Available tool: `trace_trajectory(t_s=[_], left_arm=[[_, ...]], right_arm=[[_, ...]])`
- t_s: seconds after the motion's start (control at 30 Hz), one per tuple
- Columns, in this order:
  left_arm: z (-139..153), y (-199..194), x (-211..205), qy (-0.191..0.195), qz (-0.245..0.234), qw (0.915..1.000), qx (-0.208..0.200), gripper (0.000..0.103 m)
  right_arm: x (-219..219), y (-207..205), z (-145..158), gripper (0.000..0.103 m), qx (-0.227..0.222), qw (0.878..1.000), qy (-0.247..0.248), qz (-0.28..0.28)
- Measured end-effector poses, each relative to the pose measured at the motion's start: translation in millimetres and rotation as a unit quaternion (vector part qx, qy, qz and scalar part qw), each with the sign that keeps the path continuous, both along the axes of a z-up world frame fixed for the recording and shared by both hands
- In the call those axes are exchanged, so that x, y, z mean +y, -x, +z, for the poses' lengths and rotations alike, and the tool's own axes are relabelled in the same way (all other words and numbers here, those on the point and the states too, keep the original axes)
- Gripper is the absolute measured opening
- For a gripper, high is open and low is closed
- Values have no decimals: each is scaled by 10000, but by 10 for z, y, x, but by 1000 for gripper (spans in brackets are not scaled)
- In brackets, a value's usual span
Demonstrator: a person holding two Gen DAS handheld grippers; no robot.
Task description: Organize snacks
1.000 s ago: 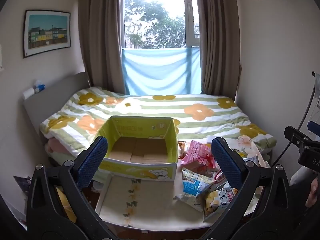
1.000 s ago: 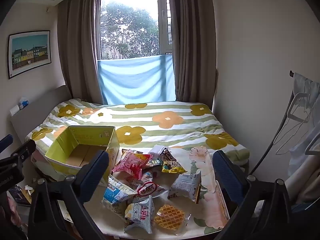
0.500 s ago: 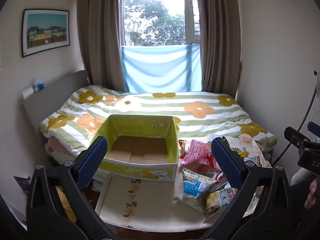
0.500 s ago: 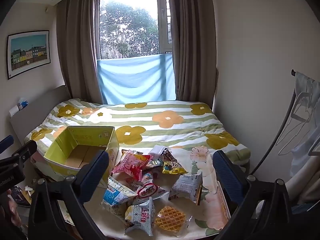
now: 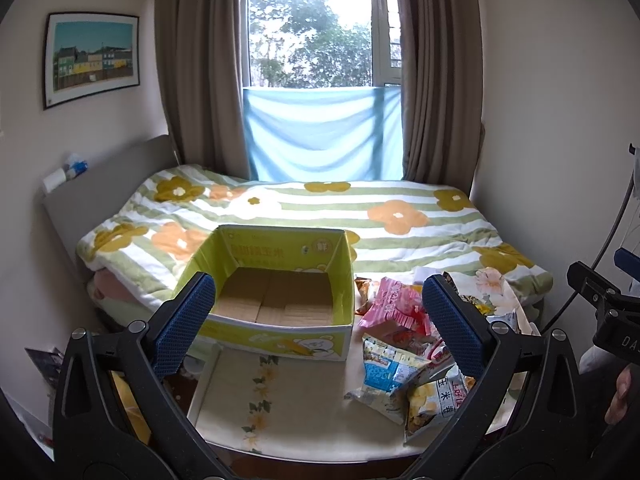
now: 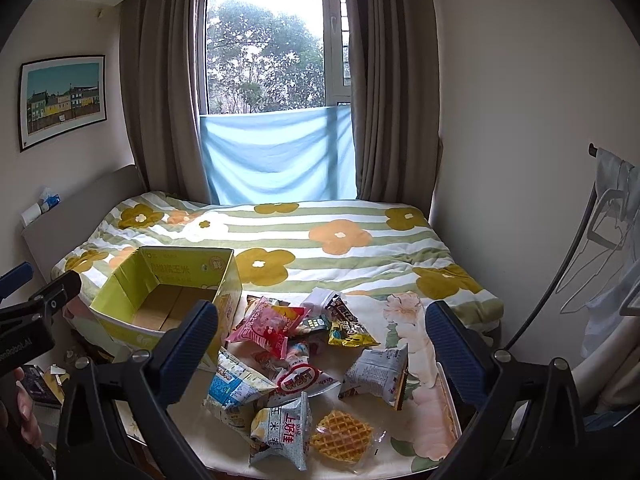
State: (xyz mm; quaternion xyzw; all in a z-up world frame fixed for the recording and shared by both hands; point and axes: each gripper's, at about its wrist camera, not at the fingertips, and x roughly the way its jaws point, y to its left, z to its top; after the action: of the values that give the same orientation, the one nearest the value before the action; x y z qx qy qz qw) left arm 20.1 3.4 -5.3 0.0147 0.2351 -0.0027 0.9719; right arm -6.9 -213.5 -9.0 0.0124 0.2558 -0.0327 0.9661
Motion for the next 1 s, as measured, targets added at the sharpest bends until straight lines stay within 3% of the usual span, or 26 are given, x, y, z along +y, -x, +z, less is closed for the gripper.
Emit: trace_trajectory(t_s=[1.0], left_arm=[[-16,-30,-31,20,91,9999,58,103]], right_arm=[[-67,-15,-6,103,-57,10000,69,-23]])
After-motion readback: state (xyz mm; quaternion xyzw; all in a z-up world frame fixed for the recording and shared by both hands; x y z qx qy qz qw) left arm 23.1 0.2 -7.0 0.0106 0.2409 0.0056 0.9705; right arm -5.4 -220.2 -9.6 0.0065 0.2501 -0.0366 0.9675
